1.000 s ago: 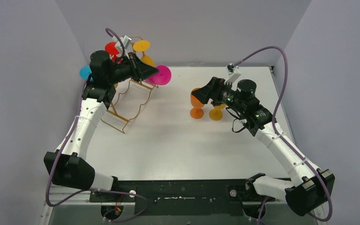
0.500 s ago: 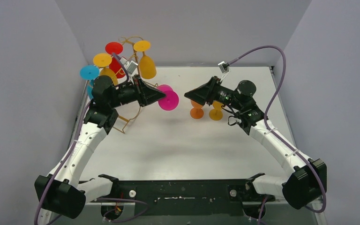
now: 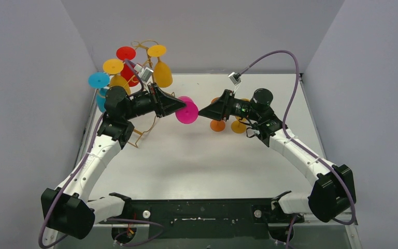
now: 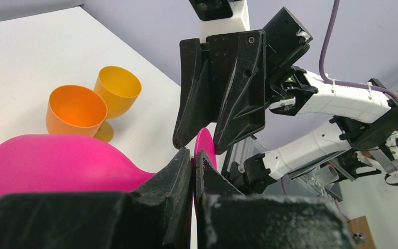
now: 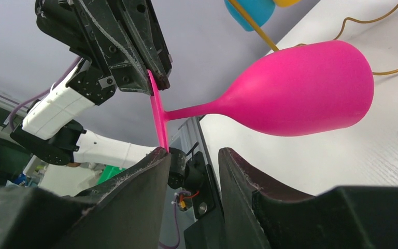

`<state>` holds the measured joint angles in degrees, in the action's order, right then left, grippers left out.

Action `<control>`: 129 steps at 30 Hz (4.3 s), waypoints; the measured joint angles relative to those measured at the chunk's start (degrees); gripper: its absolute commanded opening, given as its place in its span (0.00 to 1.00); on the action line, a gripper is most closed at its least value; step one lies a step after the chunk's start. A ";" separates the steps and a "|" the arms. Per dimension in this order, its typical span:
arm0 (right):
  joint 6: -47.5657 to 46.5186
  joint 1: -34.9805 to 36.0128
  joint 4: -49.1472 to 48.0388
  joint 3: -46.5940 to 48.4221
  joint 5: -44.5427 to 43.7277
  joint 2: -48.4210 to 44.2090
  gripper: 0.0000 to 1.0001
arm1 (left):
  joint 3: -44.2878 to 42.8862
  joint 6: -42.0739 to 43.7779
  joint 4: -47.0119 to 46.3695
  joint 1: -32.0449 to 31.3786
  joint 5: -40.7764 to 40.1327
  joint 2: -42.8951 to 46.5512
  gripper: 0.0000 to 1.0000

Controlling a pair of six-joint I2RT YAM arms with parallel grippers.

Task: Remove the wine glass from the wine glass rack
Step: Place the wine glass at the center of the board.

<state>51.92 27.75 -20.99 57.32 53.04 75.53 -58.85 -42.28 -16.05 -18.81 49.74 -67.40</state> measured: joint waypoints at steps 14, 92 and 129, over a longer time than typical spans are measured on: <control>-0.24 0.50 -0.52 0.00 0.46 0.09 0.51 | 0.35 2.38 0.46 -1.57 -2.58 -0.39 0.00; -5.07 0.48 -7.56 -4.11 -0.28 -4.17 0.00 | 5.92 -3.76 -11.37 -10.38 1.62 -4.39 0.09; -22.16 -6.78 21.22 8.76 -10.78 -9.38 0.88 | 14.73 43.36 5.86 -9.99 12.00 11.26 0.00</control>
<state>29.76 20.97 0.23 66.08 42.26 66.15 -44.12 1.08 -10.20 -28.80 61.73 -56.14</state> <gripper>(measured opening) 0.871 0.034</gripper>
